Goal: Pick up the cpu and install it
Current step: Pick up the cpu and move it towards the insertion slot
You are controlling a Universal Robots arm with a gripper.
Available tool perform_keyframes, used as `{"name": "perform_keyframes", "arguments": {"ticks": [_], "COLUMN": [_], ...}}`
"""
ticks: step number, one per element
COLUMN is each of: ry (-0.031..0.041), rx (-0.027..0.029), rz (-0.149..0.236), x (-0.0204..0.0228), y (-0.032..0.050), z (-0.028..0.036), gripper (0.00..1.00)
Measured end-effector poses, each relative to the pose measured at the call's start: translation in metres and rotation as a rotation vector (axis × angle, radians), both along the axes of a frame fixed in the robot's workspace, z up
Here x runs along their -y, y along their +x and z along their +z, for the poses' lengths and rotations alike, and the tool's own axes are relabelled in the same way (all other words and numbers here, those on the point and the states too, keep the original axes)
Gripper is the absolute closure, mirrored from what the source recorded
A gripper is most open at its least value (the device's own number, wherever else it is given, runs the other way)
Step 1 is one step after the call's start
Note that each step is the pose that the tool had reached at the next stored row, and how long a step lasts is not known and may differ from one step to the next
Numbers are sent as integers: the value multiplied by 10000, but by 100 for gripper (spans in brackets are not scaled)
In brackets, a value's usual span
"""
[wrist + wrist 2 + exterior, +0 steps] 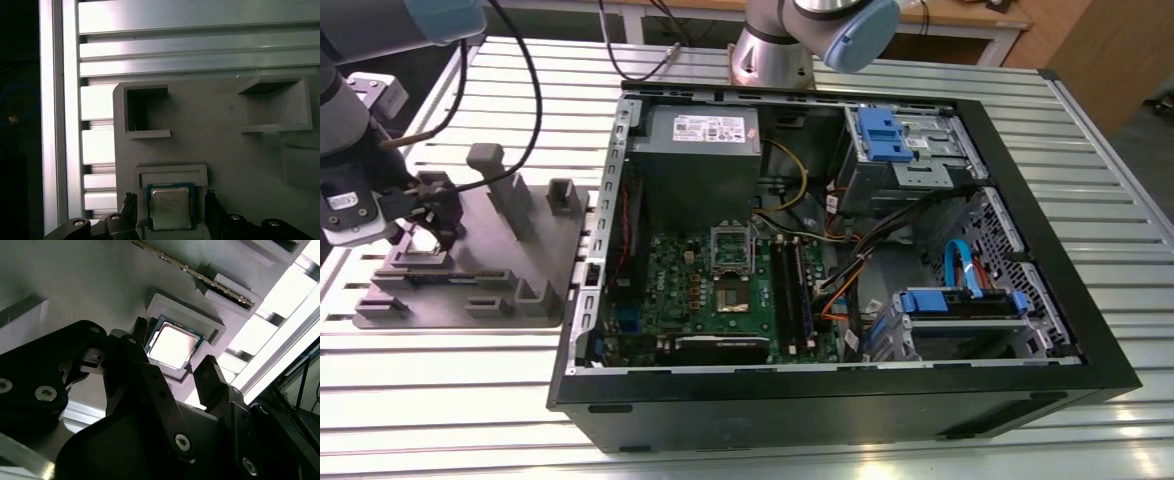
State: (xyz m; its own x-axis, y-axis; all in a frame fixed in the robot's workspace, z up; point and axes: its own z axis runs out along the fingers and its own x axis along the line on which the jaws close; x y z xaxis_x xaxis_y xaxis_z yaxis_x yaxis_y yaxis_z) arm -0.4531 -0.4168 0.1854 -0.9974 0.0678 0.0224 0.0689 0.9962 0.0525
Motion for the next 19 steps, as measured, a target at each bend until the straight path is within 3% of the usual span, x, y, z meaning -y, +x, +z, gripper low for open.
{"name": "perform_keyframes", "arguments": {"ticks": [6,7,11,12,19], "ry": [17,16,17,17,18], "rx": [2,22,254,274,275], "rz": [-48,-47,-48,-47,-48], "x": [1,1,0,1,1], "y": [-3,-6,-35,-37,-42], "z": [-26,-27,-30,-32,-53], "gripper": [35,35,35,35,35]}}
